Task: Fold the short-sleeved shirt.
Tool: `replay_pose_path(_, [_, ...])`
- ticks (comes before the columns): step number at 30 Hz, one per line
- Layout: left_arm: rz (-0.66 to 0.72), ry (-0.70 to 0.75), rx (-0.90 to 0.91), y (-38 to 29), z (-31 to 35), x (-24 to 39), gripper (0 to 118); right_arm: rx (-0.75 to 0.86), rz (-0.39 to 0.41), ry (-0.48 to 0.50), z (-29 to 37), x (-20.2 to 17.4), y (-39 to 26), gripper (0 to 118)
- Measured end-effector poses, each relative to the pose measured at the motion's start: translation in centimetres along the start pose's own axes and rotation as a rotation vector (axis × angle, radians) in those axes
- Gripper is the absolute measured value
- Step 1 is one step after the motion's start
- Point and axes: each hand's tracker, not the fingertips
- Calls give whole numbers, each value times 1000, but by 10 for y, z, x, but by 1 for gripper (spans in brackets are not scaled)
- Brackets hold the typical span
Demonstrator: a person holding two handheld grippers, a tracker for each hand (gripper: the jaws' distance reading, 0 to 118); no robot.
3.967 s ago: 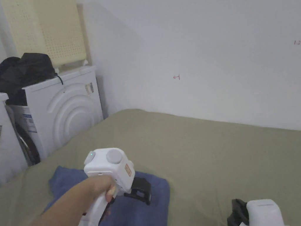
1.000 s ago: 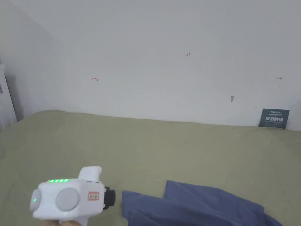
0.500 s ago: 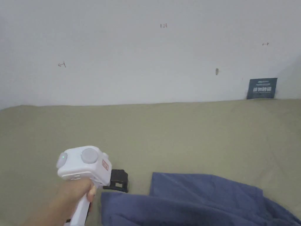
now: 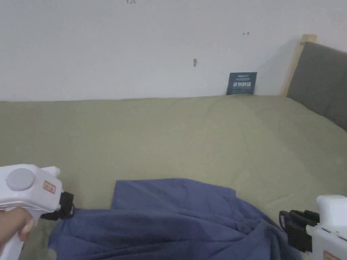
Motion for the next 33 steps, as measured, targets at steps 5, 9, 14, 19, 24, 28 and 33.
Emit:
replay_pose_path(5, [50,-37,21,-4,18,4,8,-53,21,34,-3,-5,-6,34])
replay_pose_path(9, [35,-39,21,-6,20,7,8,-85,-75,76,-13,0,-4,113])
replay_pose_path(14, [41,-56,31,-9,22,7,8,-144,-40,77,-27,-11,-11,114])
replay_pose_path(19, [39,-81,47,-10,29,5,8,-208,-43,99,-39,-15,-8,78])
replay_pose_path(24, [26,-98,141,-12,50,3,8,-170,-28,88,-26,-24,-8,17])
replay_pose_path(28, [10,-88,248,-9,79,6,7,-102,2,103,-6,-28,6,17])
replay_pose_path(33, [28,-92,427,5,143,1,7,23,-27,181,14,-31,49,17])
